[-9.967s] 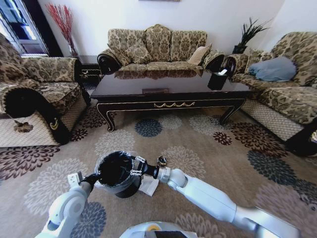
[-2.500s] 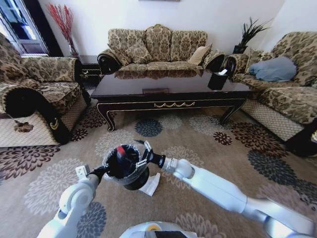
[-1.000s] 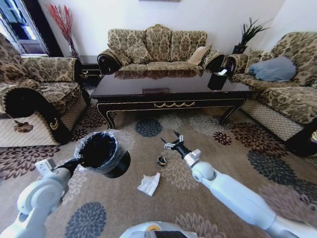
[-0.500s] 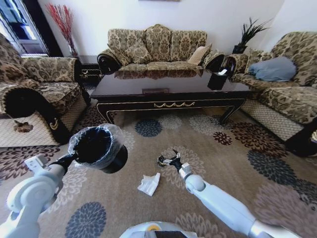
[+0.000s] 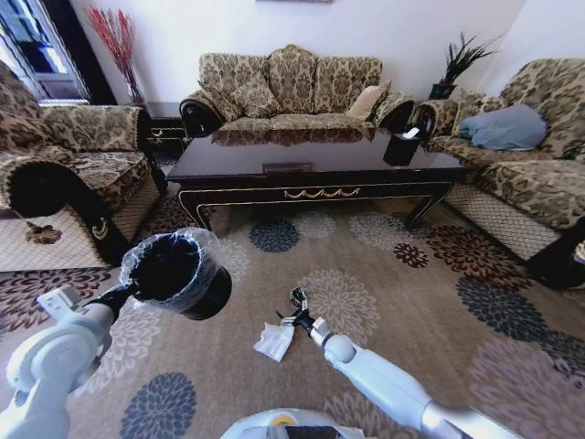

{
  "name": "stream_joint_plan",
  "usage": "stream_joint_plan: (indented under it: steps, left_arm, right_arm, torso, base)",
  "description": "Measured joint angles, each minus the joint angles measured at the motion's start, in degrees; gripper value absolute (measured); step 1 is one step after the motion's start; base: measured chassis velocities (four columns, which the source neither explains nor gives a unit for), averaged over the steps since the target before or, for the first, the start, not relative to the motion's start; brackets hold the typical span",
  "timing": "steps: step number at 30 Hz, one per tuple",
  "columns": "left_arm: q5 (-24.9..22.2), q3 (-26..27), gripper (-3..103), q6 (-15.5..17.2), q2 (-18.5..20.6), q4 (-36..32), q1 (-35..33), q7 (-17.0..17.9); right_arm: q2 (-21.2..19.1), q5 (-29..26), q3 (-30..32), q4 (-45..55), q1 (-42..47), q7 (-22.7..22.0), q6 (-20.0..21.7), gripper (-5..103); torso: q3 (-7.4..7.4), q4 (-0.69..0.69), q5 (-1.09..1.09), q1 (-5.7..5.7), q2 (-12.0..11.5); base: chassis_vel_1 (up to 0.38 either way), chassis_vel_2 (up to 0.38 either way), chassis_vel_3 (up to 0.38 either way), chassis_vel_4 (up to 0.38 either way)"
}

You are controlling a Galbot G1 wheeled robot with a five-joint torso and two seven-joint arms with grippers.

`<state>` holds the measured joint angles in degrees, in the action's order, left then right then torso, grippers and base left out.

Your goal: Move to the front of the table and pick up the trash from the floor, then place it into the trash bin.

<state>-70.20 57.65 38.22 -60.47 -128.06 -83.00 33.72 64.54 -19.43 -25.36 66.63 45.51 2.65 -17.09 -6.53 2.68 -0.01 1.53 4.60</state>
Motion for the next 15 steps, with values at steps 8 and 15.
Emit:
stream_joint_plan:
  steps: [8,15]
  left_arm:
    - [-0.45,-0.19,4,0.01,0.26,-0.23,0.69,-0.05]
    - [-0.78,-0.18,4,0.25,1.17,-0.31,0.67,-0.12]
  right_arm:
    - [4.16,4.18,-2.28,-7.13,0.22,-1.67,0.65,100]
    - [7.02,2.6,-2.15,-10.75,0.52,-1.71,0.45,100]
  torso:
    - [0.0,0.02,0.0,0.0,0.0]
    - [0.0,0.01,0.01,0.0,0.0]
  base:
    - [0.0,0.0,0.0,0.0]
    - [0.0,0.0,0.0,0.0]
